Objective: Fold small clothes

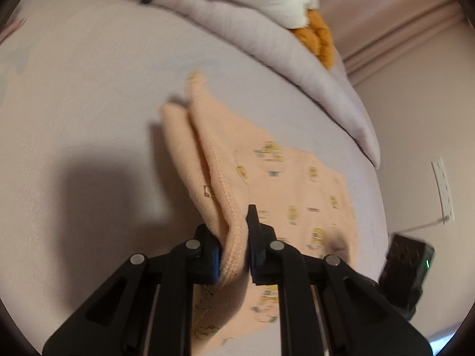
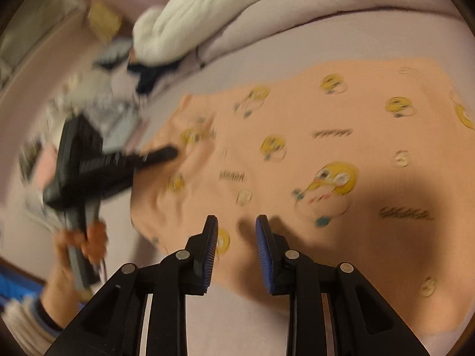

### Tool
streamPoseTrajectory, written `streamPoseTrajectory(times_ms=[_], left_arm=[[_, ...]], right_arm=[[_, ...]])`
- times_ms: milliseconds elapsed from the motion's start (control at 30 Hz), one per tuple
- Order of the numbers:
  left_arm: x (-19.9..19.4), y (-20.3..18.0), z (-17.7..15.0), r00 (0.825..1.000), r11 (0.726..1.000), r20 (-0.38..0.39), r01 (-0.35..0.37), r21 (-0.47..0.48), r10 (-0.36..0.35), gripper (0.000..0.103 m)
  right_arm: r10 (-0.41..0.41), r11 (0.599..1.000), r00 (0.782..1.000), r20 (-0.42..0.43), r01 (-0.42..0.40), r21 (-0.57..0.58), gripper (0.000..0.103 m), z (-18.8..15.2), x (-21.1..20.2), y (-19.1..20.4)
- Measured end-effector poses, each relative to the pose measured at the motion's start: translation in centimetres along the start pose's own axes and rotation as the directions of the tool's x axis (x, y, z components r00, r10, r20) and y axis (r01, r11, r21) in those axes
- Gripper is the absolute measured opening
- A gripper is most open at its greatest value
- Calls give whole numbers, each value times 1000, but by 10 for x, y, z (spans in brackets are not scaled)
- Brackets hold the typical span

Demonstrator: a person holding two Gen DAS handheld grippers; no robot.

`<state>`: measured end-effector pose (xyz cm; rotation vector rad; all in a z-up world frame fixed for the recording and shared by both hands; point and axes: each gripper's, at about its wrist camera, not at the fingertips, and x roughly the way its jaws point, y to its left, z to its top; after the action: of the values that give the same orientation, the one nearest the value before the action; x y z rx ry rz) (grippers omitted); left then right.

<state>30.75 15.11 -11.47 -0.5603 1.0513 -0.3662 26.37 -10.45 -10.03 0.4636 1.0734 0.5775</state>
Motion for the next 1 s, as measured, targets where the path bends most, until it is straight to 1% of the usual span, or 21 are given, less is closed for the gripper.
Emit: streamPoseTrajectory(times_ms=[33,67,100,133,167,200,233,300,333,367,400,433,500,600,667,700,767,867,933,967,1000], left_arm=[[1,-13,0,1000,999,-3,-2,33,2,13],[2,-23,0,1000,998,-7,-1,56,1,13],[4,-32,-1,1000,997,-12,-1,78,2,13],[8,-44,-3,1000,994,-18,-5,110,7,13],[12,-57,-5,1000,989,-26,-11,148,15,13],[16,-65,-7,999,984,-34,-16,178,22,13],[22,-77,-10,998,975,-45,-32,220,43,13],[36,-96,-19,994,951,-66,-67,302,91,16],[44,-105,-25,991,935,-76,-76,346,109,17],[51,-112,-30,989,920,-92,-74,385,118,23],[57,-118,-34,987,907,-107,-66,416,121,22],[62,-123,-39,986,899,-131,-37,437,104,22],[70,-130,-45,982,890,-179,28,455,60,23],[76,-133,-50,981,885,-186,35,464,59,23],[78,-125,-51,979,899,-198,45,435,47,23],[77,-121,-52,979,907,-201,49,419,40,23],[71,-110,-52,980,919,-199,56,391,25,23],[58,-97,-53,984,934,-178,43,356,22,23],[49,-86,-51,986,943,-163,35,330,21,23],[45,-80,-49,988,948,-154,26,319,24,23],[40,-75,-48,989,951,-145,17,308,29,23]], right_arm=[[35,999,999,16,-35,39,29,4,-2,-7],[71,994,997,32,-73,84,34,5,-4,-16],[112,984,992,50,-118,134,42,8,-3,-25],[148,972,987,64,-158,177,46,10,0,-31],[196,948,977,88,-212,239,50,13,2,-41],[220,932,970,102,-239,274,51,13,3,-45],[267,894,955,128,-295,338,51,15,7,-56],[324,839,930,174,-367,401,51,17,12,-67],[340,822,921,191,-389,415,53,15,11,-69],[355,806,912,205,-410,427,56,16,11,-72],[361,798,909,210,-418,435,57,17,11,-73],[363,794,907,212,-421,439,57,17,11,-74],[367,795,906,210,-422,436,57,18,7,-77],[351,807,914,203,-405,429,60,19,4,-77],[332,821,926,181,-378,428,60,23,5,-78],[331,825,927,175,-374,423,60,26,7,-77],[307,849,941,141,-338,405,60,32,14,-72],[223,905,972,74,-234,354,59,37,23,-59],[175,926,984,42,-179,333,57,40,29,-54],[154,934,987,35,-157,321,52,42,32,-52],[134,942,991,30,-136,306,43,44,34,-49]])
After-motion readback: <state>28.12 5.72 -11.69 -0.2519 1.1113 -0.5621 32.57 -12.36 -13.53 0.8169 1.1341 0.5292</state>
